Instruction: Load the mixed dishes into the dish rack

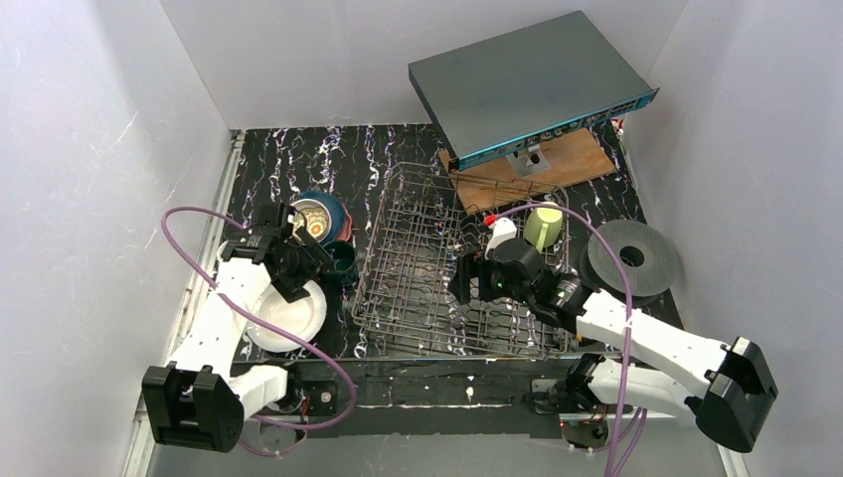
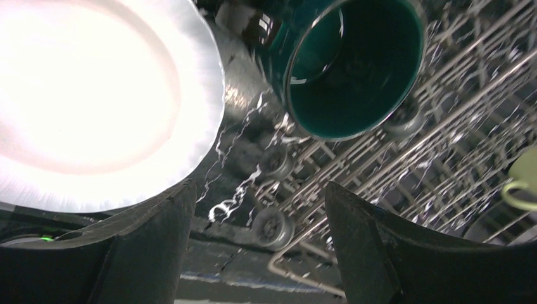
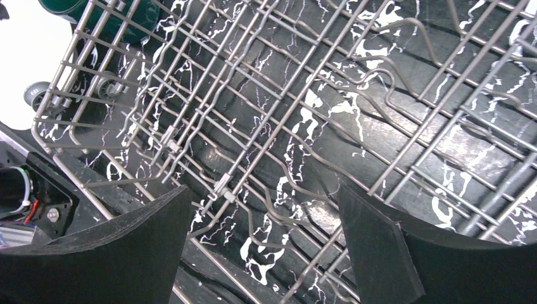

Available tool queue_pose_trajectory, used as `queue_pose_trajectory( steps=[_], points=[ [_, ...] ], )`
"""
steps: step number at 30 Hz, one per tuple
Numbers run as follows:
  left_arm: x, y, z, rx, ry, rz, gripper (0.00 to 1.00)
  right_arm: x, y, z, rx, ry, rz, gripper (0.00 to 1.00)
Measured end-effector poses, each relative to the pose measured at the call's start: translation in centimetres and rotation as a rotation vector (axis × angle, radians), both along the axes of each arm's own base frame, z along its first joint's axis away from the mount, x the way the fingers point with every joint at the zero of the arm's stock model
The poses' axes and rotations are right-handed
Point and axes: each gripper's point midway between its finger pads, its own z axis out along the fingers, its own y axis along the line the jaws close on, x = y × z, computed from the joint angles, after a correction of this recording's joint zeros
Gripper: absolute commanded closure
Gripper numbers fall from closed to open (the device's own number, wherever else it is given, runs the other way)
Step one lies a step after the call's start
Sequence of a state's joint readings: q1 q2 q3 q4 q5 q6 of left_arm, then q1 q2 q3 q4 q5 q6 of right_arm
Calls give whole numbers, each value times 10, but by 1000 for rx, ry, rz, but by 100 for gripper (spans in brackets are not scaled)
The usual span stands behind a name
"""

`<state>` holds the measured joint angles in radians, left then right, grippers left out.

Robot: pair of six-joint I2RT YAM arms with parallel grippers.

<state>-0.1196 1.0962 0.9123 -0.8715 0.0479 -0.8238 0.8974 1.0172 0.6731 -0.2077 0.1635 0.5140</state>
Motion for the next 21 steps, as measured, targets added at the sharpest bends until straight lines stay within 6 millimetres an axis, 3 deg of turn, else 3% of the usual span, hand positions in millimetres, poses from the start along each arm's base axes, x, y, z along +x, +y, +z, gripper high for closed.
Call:
queue_pose_trajectory(
  steps=[6,12,18,21],
  points=[
    [29,8,0,16,-53,169,40,1,-11,10,-8,-40,-22,8],
    [51,6,-24,30,12,213,43,-2,-17,20,16,-61,-35,8],
    [61,0,-40,69,45,199,57,-4,-23,14,-4,-49,-50,7],
    [62,0,-41,93,35,201,72,-4,-24,11,-13,-41,-55,7]
  ],
)
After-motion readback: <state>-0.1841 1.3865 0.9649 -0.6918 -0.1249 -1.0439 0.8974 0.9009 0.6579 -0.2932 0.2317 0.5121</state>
